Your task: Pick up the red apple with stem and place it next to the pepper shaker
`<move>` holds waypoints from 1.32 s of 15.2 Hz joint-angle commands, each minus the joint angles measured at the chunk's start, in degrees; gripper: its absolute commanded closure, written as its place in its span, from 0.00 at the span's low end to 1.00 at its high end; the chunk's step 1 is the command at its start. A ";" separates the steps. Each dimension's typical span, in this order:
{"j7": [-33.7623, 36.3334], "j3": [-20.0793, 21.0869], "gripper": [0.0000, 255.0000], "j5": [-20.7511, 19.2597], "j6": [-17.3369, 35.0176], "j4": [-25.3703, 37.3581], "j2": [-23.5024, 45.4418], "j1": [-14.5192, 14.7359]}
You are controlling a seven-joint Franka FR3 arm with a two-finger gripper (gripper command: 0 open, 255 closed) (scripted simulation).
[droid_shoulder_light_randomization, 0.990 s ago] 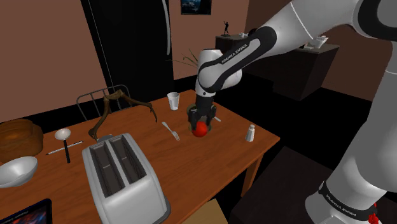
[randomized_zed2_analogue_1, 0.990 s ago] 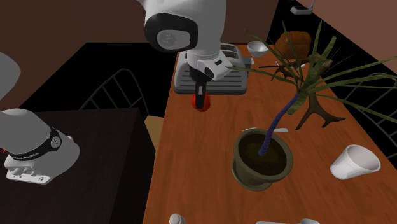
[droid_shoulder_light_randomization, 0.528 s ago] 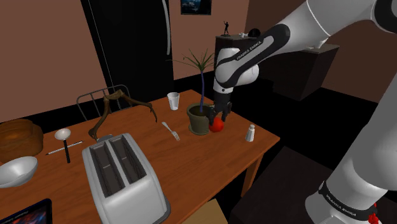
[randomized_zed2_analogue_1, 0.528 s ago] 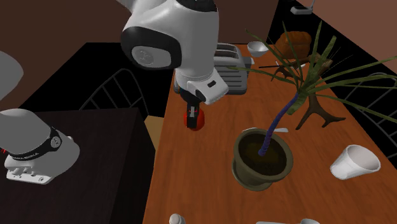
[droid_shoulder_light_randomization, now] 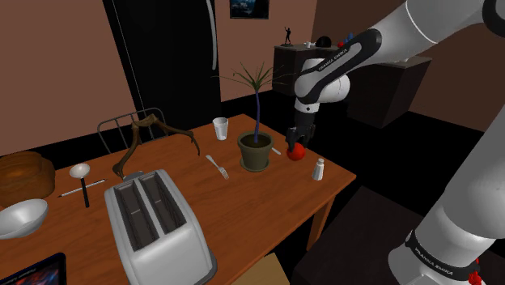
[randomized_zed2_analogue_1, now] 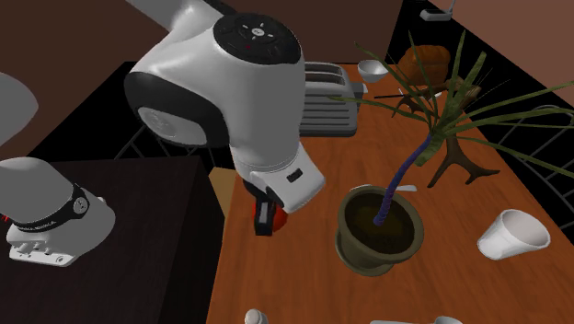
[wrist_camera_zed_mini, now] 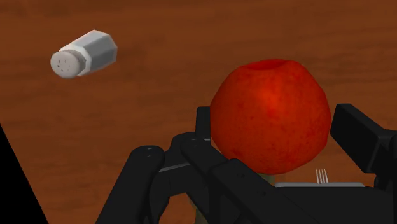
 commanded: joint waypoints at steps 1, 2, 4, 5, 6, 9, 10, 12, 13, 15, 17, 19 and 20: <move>-2.92 -1.49 1.00 -0.27 -0.44 -0.43 -0.52 -1.55; -4.34 -2.25 1.00 -0.41 -0.63 -0.47 -0.58 -2.32; -7.16 -3.77 1.00 -0.72 -1.06 -0.35 -0.55 -3.87; -8.58 -4.53 1.00 -0.87 -1.29 -0.19 -0.46 -4.63; -9.99 -5.30 1.00 -1.02 -1.54 0.04 -0.30 -5.40; -14.21 -7.51 1.00 -1.40 -2.33 1.13 0.48 -7.72; -15.62 -8.24 1.00 -1.49 -2.61 1.63 0.84 -8.49; -18.44 -9.66 1.00 -1.63 -3.23 2.83 1.74 -10.02; -19.84 -10.35 1.00 -1.66 -3.55 3.52 2.26 -10.78; -22.64 -11.67 1.00 -1.66 -4.25 5.12 3.47 -12.33; -25.43 -12.92 1.00 -1.54 -5.02 6.97 4.88 -13.86; -28.20 -14.07 1.00 -1.33 -5.86 9.08 6.48 -15.43; -29.57 -14.61 1.00 -1.18 -6.31 10.24 7.35 -16.23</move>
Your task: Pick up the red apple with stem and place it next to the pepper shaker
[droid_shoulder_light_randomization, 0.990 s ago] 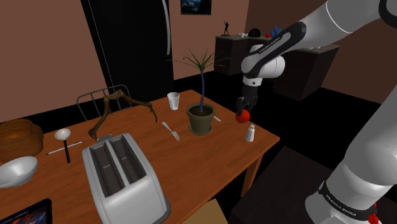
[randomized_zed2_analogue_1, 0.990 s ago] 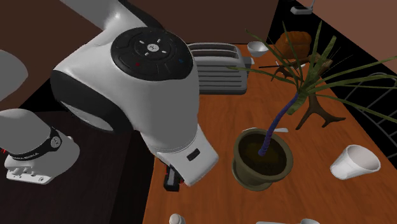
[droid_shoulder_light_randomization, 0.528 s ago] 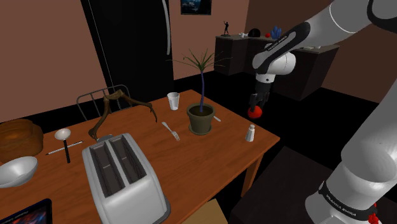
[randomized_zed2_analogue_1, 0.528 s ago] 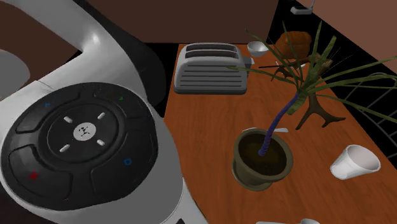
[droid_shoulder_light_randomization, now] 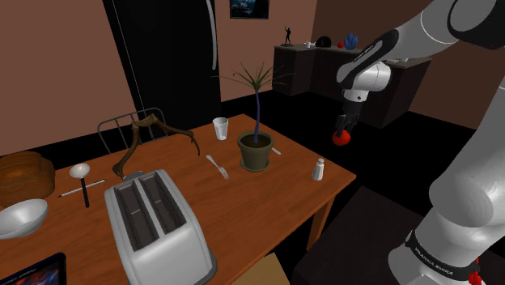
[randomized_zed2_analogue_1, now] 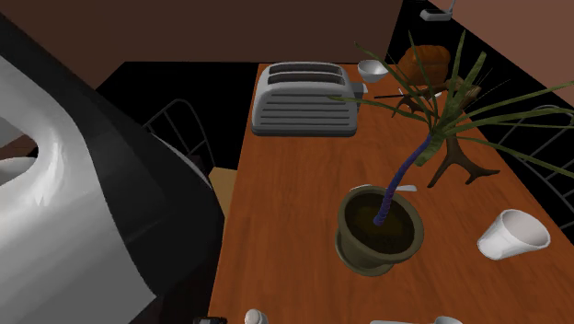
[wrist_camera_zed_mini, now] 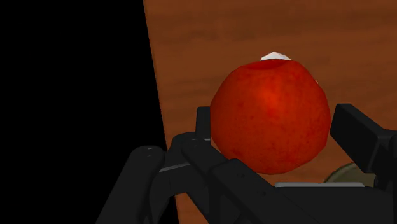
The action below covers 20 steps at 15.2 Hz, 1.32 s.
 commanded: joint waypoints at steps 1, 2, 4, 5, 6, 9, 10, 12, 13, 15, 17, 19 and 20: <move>-2.81 -1.02 1.00 0.43 -0.81 2.52 2.06 -1.54; -4.55 -1.65 1.00 0.70 -1.45 4.19 3.31 -2.59; -4.94 -1.51 1.00 1.16 -0.11 3.74 4.28 -2.69; -5.14 -1.44 1.00 1.41 0.56 3.54 4.78 -2.74; -5.34 -1.37 1.00 1.66 1.23 3.35 5.29 -2.78; -5.98 -1.12 1.00 2.46 3.20 2.86 6.88 -2.95; -6.20 -1.03 1.00 2.73 3.85 2.72 7.43 -3.01; -6.65 -0.82 1.00 3.30 5.13 2.48 8.55 -3.14; -6.88 -0.71 1.00 3.59 5.77 2.38 9.13 -3.21; -7.35 -0.47 1.00 4.18 7.03 2.22 10.30 -3.37; -7.83 -0.21 1.00 4.79 8.27 2.11 11.50 -3.54; -8.31 0.08 1.00 5.41 9.49 2.05 12.73 -3.73; -8.55 0.24 1.00 5.72 10.09 2.05 13.36 -3.84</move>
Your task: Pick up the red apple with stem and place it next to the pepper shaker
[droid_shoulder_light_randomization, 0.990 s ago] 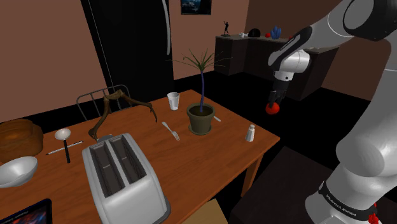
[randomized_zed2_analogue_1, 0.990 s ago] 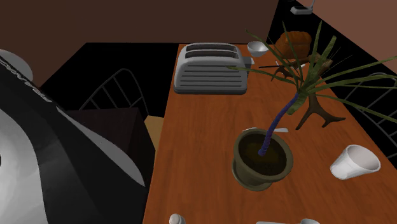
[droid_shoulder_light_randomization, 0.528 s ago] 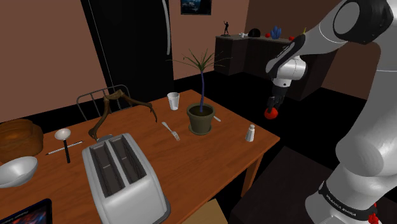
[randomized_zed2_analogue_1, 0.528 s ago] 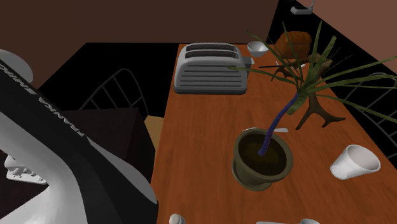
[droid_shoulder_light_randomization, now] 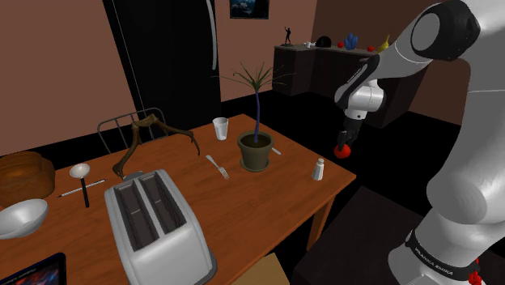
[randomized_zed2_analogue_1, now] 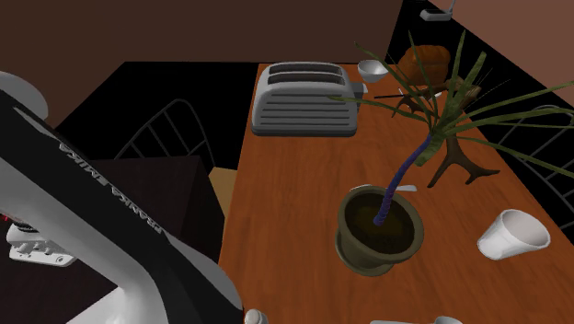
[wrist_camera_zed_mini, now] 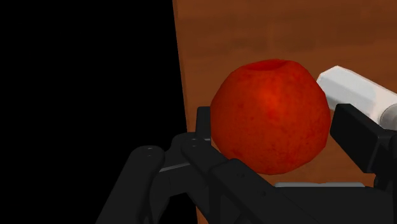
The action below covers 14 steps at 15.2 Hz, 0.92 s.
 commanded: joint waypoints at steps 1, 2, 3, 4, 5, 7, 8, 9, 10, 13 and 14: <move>-0.60 0.28 1.00 0.63 1.30 -0.12 1.22 -0.27; -0.85 0.44 1.00 0.95 1.89 -0.11 1.86 -0.38; -1.09 0.62 1.00 1.27 2.48 -0.08 2.51 -0.50; -1.34 0.80 1.00 1.58 3.06 -0.04 3.16 -0.62; -1.58 0.98 1.00 1.90 3.63 0.02 3.82 -0.75; -2.07 1.37 1.00 2.52 4.77 0.17 5.16 -1.02; -2.31 1.57 1.00 2.83 5.32 0.26 5.83 -1.16; -2.56 1.77 1.00 3.14 5.88 0.37 6.52 -1.30; -2.79 1.98 1.00 3.45 6.42 0.49 7.20 -1.45; -3.50 2.64 1.00 4.34 8.03 0.92 9.30 -1.91; -3.70 2.84 1.00 4.60 8.50 1.07 9.93 -2.06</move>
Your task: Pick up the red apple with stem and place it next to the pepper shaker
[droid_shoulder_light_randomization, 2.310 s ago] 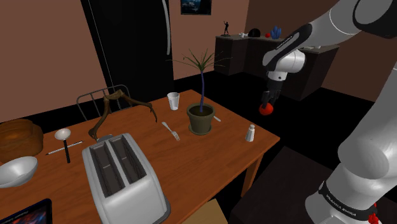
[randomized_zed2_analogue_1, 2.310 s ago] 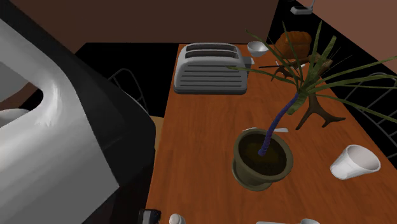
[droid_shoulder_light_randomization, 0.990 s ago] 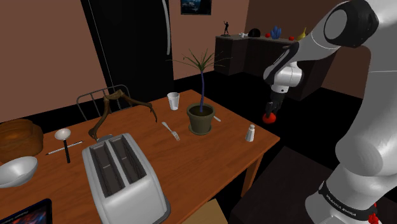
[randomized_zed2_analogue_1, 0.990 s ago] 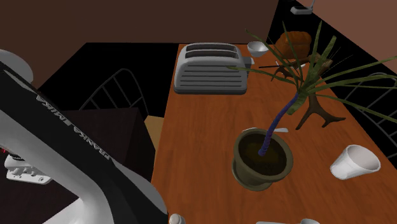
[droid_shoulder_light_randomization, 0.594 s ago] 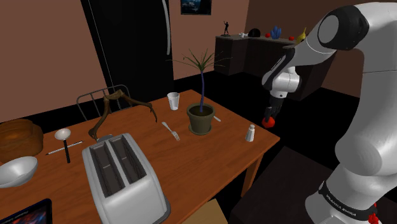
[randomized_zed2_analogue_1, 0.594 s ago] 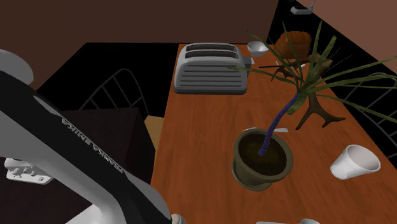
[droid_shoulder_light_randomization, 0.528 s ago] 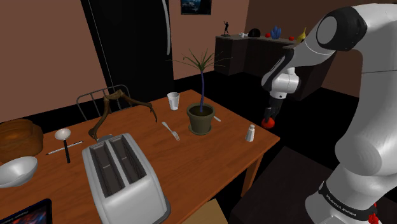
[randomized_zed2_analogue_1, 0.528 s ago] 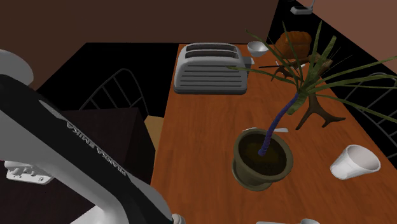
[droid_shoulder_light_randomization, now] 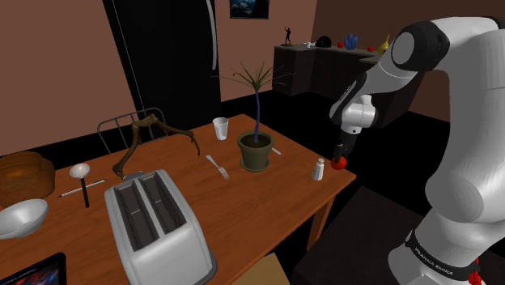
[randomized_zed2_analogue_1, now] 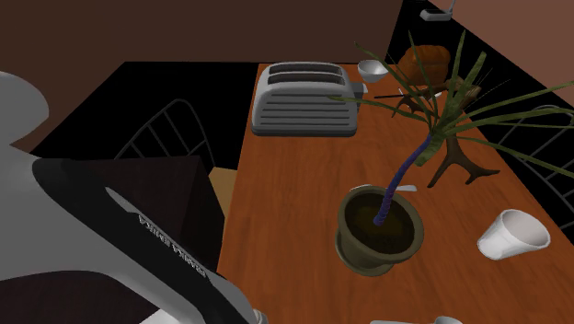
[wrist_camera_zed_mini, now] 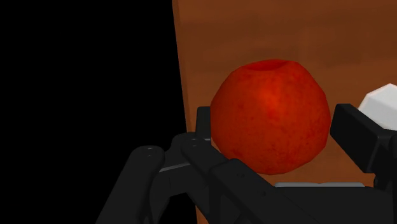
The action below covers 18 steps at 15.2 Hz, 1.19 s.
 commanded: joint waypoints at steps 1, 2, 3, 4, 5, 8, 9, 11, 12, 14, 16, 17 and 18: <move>-0.24 0.22 1.00 0.29 0.55 0.11 0.65 -0.15; -0.24 0.22 1.00 0.29 0.55 0.11 0.65 -0.16; -0.23 0.22 1.00 0.29 0.55 0.12 0.65 -0.16; -0.23 0.22 1.00 0.29 0.55 0.12 0.65 -0.16; -0.23 0.22 1.00 0.29 0.55 0.12 0.65 -0.16; -0.23 0.22 0.00 0.29 0.55 0.12 0.66 -0.15; -0.23 0.22 0.00 0.29 0.55 0.12 0.66 -0.15; -0.23 0.22 0.00 0.29 0.54 0.12 0.66 -0.15; -0.23 0.22 0.00 0.29 0.54 0.12 0.66 -0.15; 0.26 -0.36 0.00 -0.44 -0.92 0.04 -0.91 0.14; 1.25 -1.44 0.00 -1.92 -3.94 0.14 -3.91 0.68; 1.63 -1.83 0.00 -2.50 -5.16 0.26 -5.04 0.85; 1.64 -1.82 0.00 -2.51 -5.16 0.26 -5.04 0.84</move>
